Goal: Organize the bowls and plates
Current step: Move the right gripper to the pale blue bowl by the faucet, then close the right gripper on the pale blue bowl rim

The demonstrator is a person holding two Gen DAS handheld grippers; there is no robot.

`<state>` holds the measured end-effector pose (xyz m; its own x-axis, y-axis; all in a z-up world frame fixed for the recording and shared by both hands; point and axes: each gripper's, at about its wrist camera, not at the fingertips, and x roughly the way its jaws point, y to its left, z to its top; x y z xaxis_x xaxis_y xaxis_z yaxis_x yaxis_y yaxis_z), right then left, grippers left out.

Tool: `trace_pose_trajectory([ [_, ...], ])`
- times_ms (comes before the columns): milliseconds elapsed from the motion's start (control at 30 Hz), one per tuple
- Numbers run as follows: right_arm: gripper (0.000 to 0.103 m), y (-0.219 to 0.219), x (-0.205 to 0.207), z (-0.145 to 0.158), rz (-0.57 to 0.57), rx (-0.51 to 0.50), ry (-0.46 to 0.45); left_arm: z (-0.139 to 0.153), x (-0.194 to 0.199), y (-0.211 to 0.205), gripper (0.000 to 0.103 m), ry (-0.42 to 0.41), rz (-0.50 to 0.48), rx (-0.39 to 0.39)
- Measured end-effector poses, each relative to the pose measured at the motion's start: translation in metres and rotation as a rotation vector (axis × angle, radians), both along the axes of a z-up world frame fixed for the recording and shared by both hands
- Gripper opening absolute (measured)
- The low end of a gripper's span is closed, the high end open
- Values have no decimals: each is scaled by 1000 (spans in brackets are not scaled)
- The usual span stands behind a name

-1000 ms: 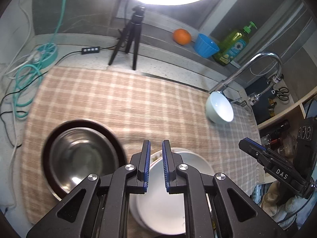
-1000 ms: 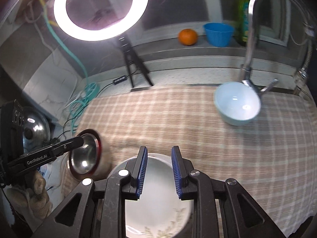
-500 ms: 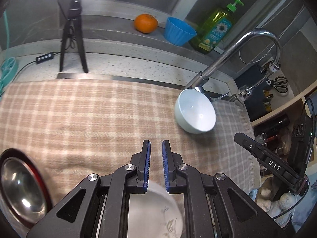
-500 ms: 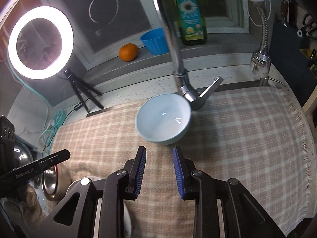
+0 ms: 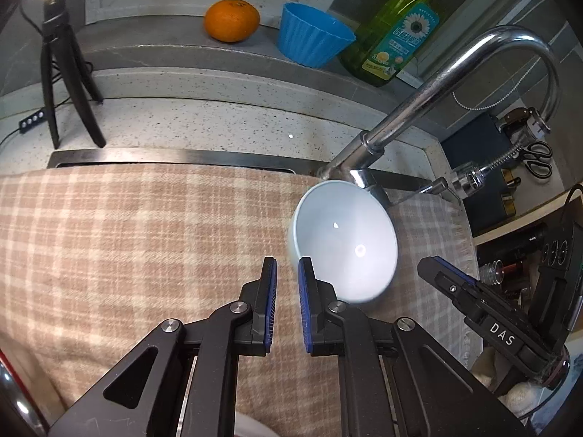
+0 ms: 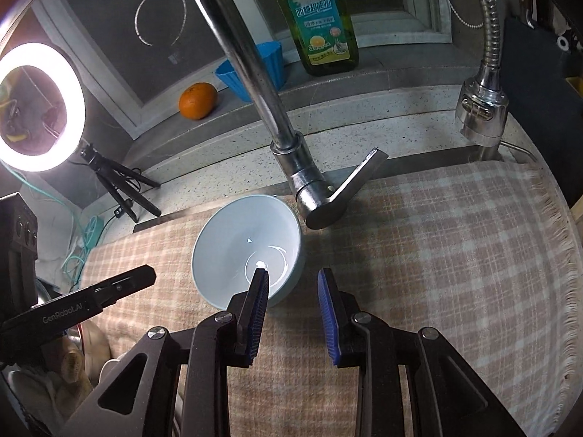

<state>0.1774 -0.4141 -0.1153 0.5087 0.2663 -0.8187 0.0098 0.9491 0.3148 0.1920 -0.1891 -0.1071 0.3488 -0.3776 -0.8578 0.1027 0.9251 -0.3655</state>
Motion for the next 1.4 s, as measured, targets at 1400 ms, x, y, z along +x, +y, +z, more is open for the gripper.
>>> trace_pose_trajectory([
  [1400,10,6,45,-38,3,19,101,-26,30,-24,7,48,-54,32],
])
